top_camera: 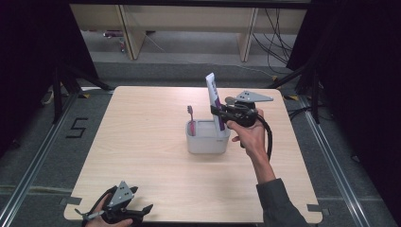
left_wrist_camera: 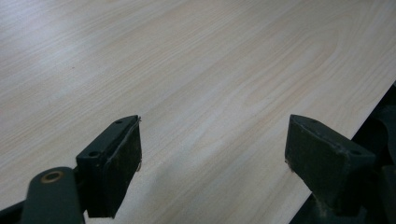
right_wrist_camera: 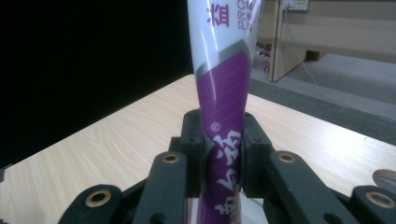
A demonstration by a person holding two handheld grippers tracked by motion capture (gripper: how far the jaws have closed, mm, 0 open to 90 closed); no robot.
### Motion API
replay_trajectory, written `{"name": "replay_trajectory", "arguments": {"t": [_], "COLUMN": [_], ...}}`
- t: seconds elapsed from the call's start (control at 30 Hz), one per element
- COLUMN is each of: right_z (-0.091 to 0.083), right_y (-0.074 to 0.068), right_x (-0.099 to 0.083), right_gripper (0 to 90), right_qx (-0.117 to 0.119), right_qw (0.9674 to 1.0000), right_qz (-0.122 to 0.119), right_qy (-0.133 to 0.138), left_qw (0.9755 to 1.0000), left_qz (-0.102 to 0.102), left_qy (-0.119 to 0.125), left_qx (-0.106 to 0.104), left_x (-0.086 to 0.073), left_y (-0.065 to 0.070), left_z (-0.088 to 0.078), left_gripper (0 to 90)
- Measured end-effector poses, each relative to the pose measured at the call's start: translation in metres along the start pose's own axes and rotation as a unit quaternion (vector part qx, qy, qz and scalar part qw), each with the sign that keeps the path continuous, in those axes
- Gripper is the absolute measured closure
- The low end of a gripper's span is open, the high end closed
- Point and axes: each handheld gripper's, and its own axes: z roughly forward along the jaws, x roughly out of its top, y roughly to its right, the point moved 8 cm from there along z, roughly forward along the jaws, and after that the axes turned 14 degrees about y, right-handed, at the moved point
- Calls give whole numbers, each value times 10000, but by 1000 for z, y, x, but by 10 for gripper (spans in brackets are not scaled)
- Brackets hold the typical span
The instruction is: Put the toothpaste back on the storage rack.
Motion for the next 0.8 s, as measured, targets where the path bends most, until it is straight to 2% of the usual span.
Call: {"name": "replay_trajectory", "arguments": {"t": [0.27,0.3,0.33,0.37,0.4,0.5,0.57,0.6,0.67,0.73,0.8], "right_z": [12,13,15,16,18,22,25,26,29,33,35], "right_y": [3,6,5,5,5,8,8,9,10,12,11], "right_x": [-3,-3,-4,-5,-6,-8,-10,-12,-14,-15,-17], "right_gripper": [757,757,757,756,757,757,756,756,756,756,756], "right_qx": [-48,-80,-74,-50,-71,-77,-106,-123,-132,-122,-110], "right_qw": [10000,9999,10000,10000,9999,10000,9999,9999,9998,9999,9999], "right_qz": [45,-73,12,39,93,32,82,111,126,-15,39], "right_qy": [34,71,13,29,52,55,27,28,8,70,45], "left_qw": [10000,10000,10000,9999,9999,9999,9999,10000,10000,10000,10000], "left_qz": [-2,-4,-19,82,92,101,84,-25,29,-29,11], "left_qy": [-19,-17,6,-73,-80,-79,-77,-1,-68,-38,-61], "left_qx": [-8,-10,-5,30,26,17,25,-13,-6,-15,-28], "left_x": [0,0,0,-1,-1,-1,-1,0,-1,0,-1], "left_y": [0,0,0,-2,-2,-2,-2,1,-1,1,0], "left_z": [-1,0,0,-1,-1,-1,-1,0,-1,-1,-1], "left_gripper": [183,182,182,182,182,183,182,182,182,183,183]}}
